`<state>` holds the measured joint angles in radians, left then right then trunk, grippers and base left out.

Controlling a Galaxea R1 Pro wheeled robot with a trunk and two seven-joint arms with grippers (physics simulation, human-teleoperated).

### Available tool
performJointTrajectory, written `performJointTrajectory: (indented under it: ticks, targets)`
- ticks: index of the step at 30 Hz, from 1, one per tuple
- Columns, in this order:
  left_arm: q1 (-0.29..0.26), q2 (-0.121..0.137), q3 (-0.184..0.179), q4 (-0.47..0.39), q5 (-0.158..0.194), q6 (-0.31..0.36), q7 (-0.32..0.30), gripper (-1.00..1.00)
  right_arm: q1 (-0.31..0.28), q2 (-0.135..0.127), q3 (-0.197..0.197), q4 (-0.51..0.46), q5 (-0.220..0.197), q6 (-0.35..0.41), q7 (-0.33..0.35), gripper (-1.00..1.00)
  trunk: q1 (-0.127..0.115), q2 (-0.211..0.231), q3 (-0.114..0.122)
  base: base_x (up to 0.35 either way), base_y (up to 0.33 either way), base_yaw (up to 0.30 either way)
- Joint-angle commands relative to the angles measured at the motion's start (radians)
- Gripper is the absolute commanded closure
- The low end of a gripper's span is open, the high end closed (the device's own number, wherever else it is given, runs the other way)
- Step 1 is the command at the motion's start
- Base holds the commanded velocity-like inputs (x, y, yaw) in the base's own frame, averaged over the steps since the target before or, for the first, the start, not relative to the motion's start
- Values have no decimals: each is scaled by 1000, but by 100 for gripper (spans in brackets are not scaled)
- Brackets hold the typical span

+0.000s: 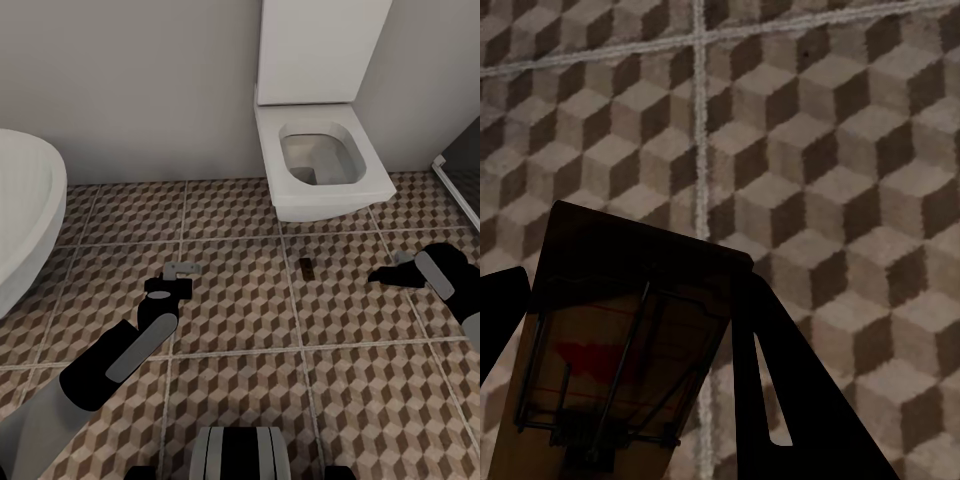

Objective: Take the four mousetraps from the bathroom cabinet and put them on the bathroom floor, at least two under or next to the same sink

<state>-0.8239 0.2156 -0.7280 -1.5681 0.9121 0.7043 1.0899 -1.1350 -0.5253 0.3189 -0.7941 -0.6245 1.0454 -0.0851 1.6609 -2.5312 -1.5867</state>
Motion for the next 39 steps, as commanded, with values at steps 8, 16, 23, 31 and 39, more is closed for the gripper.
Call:
performJointTrajectory:
  ticks: [8,16,23,31,39]
  targets:
    - [-1,0,-2,0,7,4,10,100,140,-50,-172,-211,-7,2,-10,-100,0,0,-1,0,0,0]
    - [-1,-1,-3,0,7,4,10,100,205,-85,-237,-283,-10,2,-10,-100,0,0,-1,0,0,0]
    - [-1,-1,-3,0,7,4,10,100,329,-120,-275,-511,-4,2,-15,-100,0,0,-1,0,0,0]
    - [-1,-1,-3,2,7,4,10,100,526,-112,-458,-734,-12,2,-15,-100,0,0,-1,0,0,0]
    - [-1,-2,-3,4,7,3,10,100,583,-13,-534,-782,-34,2,-9,-100,0,0,-1,0,0,0]
